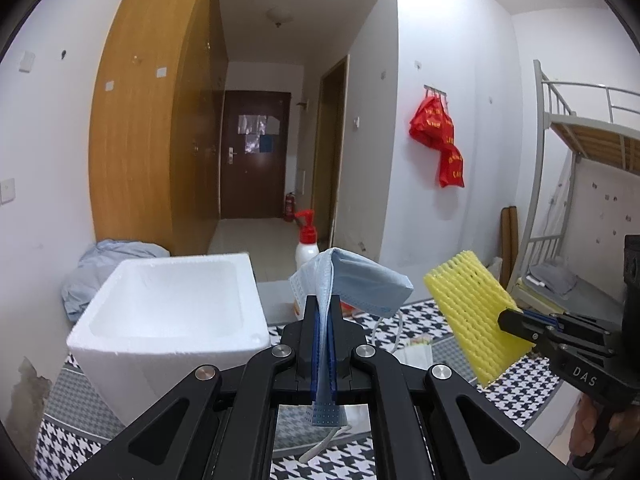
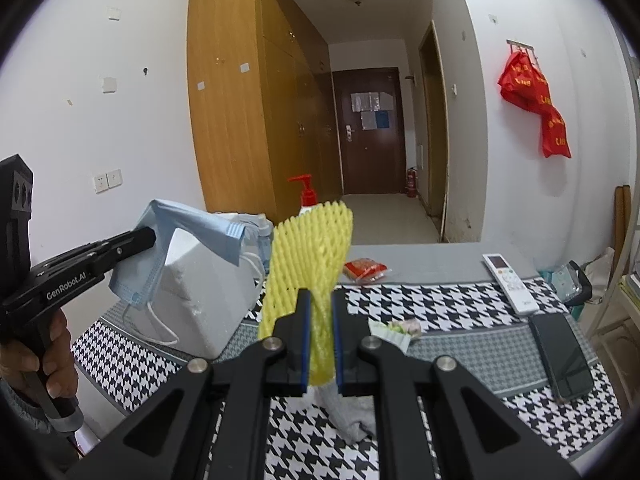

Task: Organize soft objects
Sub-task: 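Lift the mask and net with both tools and carry them over the foam box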

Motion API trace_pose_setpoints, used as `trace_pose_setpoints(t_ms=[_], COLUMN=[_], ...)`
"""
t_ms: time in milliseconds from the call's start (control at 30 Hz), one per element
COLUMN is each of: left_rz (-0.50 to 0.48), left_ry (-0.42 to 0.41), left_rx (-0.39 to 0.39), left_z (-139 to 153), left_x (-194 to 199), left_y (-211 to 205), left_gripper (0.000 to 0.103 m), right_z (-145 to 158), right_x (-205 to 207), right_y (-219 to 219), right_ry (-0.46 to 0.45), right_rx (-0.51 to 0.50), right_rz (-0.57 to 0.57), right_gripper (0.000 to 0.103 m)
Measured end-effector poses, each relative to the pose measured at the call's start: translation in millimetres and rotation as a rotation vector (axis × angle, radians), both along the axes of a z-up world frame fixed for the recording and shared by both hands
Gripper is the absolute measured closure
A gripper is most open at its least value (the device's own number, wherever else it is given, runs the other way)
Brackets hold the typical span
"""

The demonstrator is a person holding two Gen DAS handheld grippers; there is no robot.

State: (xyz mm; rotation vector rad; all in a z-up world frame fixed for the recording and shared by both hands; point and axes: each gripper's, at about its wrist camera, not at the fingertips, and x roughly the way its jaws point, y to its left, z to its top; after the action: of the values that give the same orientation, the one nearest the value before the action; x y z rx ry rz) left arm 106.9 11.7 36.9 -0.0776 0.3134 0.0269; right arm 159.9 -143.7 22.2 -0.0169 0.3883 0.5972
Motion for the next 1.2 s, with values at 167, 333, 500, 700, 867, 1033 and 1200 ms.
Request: trace_pose_setpoints(t_ms=[167, 333, 500, 700, 867, 1033, 1200], left_rz=[0.028, 0.050, 0.067, 0.106, 0.148, 0.190, 0.226], left_ry=[-0.009, -0.007, -0.023, -0.033, -0.034, -0.036, -0.046], left_rx=[0.003, 0.018, 0.040, 0.063, 0.063, 0.061, 0.057], left_z=[8.1, 15.0, 22.5, 35.5, 40.1, 43.5, 48.5], left_x=[-2.2, 1.2, 1.0, -0.5, -2.3, -5.4, -14.1], left_y=[4.1, 5.4, 7.7, 15.2, 27.5, 39.2, 52.5], left_gripper=[0.100, 0.100, 0.100, 0.100, 0.100, 0.100, 0.100], right_z=[5.4, 10.6, 15.3, 26.0, 33.2, 36.4, 36.7], right_x=[0.9, 5.4, 6.9, 7.5, 6.6, 8.3, 9.7], right_y=[2.6, 8.1, 17.2, 26.5, 35.9, 46.6, 59.0], right_ry=[-0.020, -0.026, -0.032, -0.051, -0.074, -0.086, -0.085], right_rx=[0.006, 0.013, 0.012, 0.008, 0.000, 0.002, 0.005], right_rz=[0.006, 0.020, 0.033, 0.055, 0.082, 0.119, 0.158], right_gripper=[0.091, 0.091, 0.091, 0.091, 0.091, 0.091, 0.091])
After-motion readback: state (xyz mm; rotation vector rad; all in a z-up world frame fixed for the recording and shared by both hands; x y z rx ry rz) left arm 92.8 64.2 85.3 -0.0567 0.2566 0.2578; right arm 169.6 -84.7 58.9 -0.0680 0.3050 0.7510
